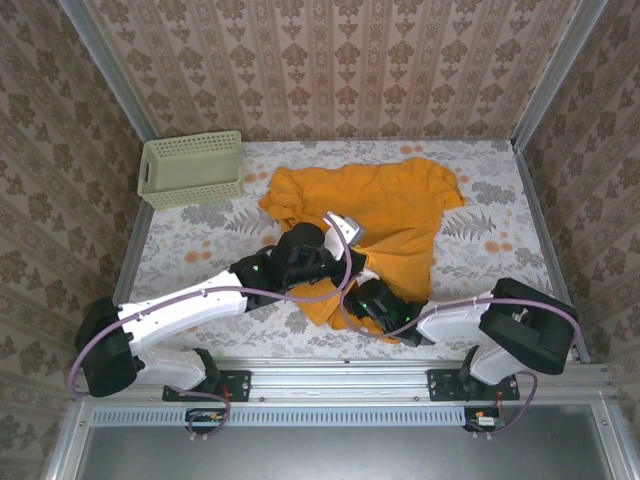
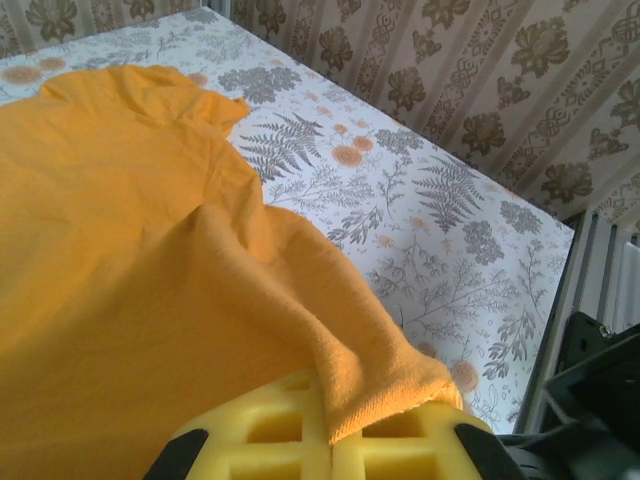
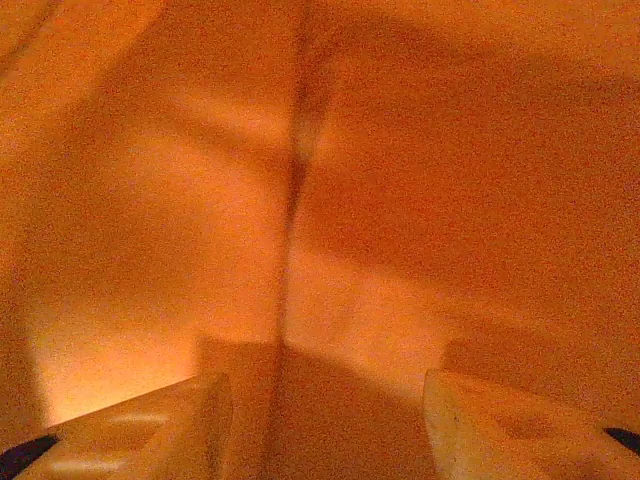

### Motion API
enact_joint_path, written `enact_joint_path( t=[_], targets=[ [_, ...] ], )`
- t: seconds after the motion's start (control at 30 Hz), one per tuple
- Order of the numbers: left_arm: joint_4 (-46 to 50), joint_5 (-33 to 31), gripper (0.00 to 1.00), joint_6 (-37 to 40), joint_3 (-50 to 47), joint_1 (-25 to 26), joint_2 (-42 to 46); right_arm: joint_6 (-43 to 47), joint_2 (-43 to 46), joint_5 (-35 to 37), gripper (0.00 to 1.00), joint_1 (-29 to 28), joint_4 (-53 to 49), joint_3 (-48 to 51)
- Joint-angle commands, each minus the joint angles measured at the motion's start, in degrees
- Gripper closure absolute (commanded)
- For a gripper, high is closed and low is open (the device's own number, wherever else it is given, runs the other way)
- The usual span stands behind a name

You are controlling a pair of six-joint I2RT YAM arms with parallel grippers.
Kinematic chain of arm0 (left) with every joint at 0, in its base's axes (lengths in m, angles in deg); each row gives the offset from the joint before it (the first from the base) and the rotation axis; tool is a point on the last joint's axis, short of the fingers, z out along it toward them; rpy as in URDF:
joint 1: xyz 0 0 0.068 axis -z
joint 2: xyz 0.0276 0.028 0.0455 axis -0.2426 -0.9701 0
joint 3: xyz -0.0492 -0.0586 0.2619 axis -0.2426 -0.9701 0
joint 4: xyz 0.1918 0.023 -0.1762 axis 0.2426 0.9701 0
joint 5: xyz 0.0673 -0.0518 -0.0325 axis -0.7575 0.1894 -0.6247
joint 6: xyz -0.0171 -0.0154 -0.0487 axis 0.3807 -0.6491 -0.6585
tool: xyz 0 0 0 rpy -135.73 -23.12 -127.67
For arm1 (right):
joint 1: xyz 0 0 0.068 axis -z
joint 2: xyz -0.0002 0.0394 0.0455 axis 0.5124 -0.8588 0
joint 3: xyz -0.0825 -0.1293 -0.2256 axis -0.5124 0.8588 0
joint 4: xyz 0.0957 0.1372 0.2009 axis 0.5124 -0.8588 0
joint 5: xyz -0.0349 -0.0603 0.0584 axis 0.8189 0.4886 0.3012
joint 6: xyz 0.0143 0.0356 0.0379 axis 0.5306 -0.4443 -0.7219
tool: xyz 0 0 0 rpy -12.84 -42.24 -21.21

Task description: Fold the inside-out t-shirt

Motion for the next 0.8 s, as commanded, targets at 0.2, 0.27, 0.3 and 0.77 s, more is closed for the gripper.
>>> enact_joint_path(
  t=[0.2, 0.27, 0.3, 0.77],
  targets=[
    [4.47, 2.86, 1.00, 1.18, 10.39, 0.03, 3.64, 0.29, -7.60, 4.73, 0.38, 8.83, 2.43, -8.83],
    [4.48, 3.31, 1.00, 1.16, 11.86, 0.35, 3.85, -0.28, -8.87, 4.31, 0.38, 10.56, 1.22, -11.16],
    [4.62, 3.34, 1.00, 1.24, 12.73, 0.64, 3.86, -1.20, -9.38, 4.28, 0.34, 11.53, 0.03, -12.65],
    [6.86, -1.06, 1.00, 2.83, 25.42, 5.47, 1.62, -13.83, -24.99, 0.36, 0.08, 20.80, -34.87, -41.50]
  ],
)
